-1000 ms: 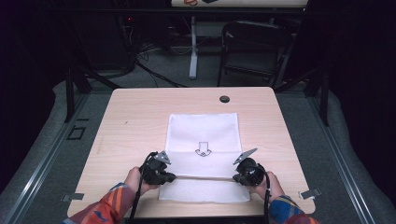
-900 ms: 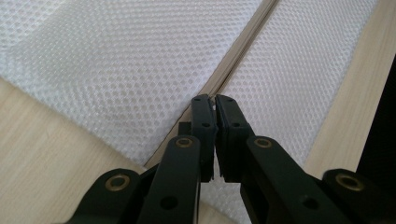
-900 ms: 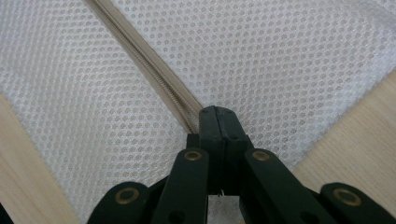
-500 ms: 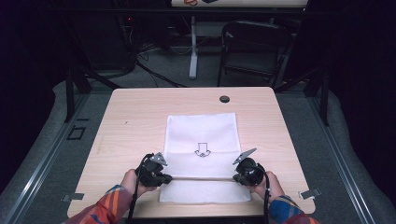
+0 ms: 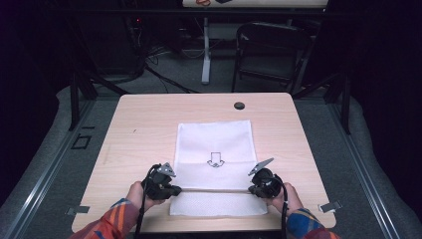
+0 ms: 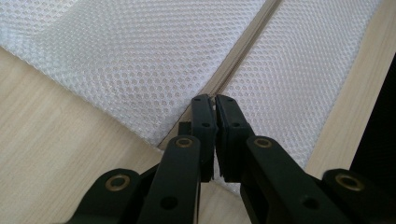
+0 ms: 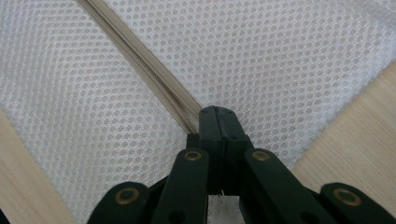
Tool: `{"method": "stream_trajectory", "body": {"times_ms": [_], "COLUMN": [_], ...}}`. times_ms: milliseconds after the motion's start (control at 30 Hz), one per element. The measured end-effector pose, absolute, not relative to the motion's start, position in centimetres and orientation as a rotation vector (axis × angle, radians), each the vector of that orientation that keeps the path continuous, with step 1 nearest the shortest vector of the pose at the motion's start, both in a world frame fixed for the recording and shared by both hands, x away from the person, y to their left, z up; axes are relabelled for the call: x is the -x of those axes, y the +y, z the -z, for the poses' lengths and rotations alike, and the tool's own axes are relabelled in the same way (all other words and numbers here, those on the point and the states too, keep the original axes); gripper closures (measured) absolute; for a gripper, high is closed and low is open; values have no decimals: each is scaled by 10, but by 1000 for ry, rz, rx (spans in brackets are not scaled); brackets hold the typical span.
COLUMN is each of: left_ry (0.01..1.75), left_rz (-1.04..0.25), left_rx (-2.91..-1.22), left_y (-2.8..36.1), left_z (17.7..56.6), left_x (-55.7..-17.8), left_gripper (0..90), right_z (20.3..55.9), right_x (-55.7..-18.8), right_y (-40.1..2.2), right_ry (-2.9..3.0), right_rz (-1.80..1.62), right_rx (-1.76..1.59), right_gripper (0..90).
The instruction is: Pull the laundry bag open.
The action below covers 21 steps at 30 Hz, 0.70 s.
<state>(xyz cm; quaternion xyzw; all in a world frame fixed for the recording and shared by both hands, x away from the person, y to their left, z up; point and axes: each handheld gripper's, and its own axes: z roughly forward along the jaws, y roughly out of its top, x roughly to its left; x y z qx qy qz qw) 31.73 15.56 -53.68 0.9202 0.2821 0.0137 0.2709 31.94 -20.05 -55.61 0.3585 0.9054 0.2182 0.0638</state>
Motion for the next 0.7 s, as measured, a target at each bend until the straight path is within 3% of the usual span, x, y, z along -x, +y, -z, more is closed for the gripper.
{"method": "stream_trajectory", "body": {"times_ms": [700], "left_ry": [815], "left_rz": [12], "left_rx": [-2497], "left_y": [166], "left_z": [541], "left_x": [-319], "left_gripper": [865], "right_z": [556], "right_x": [-321], "right_y": [-202], "right_ry": [2745], "right_rz": [-660], "right_rx": [-1074], "right_gripper": [900]}}
